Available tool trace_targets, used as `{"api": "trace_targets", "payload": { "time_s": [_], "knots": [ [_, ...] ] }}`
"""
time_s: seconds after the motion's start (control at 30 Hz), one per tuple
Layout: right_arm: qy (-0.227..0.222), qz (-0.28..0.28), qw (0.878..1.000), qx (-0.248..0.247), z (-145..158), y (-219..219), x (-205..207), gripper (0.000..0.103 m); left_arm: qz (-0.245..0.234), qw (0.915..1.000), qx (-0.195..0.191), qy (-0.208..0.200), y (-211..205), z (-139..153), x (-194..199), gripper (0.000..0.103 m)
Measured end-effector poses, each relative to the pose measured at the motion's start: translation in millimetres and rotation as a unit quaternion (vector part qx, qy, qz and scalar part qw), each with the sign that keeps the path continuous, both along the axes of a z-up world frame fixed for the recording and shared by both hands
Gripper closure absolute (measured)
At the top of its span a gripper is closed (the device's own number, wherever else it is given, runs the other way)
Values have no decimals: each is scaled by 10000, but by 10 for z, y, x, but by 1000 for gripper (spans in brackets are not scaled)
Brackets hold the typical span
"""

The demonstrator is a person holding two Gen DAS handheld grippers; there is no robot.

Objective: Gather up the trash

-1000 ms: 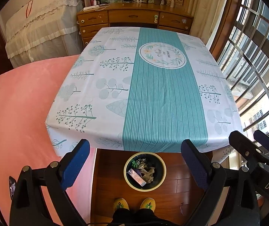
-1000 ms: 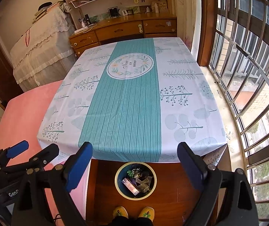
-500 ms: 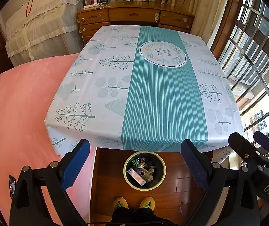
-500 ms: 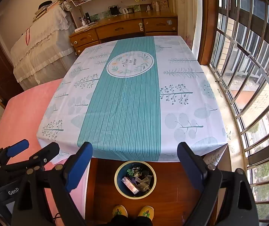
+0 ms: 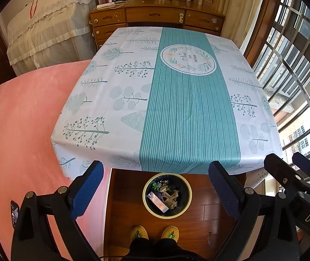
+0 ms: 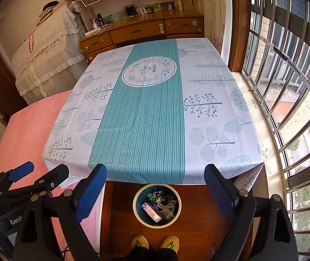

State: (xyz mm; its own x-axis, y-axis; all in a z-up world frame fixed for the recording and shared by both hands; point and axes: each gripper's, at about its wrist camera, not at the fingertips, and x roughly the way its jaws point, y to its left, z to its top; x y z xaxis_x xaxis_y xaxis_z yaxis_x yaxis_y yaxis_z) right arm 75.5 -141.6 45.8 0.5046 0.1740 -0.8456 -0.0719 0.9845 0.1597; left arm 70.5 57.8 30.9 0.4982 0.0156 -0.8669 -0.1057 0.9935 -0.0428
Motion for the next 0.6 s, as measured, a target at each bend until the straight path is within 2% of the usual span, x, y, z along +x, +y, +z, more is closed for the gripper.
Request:
{"api": "trace_targets", "payload": {
  "time_s": [0.6],
  "knots": [
    [25,13,10000,21,-31,19,-42,11,11,10000,-6,46,-12,-43,-54,7]
  ]
}}
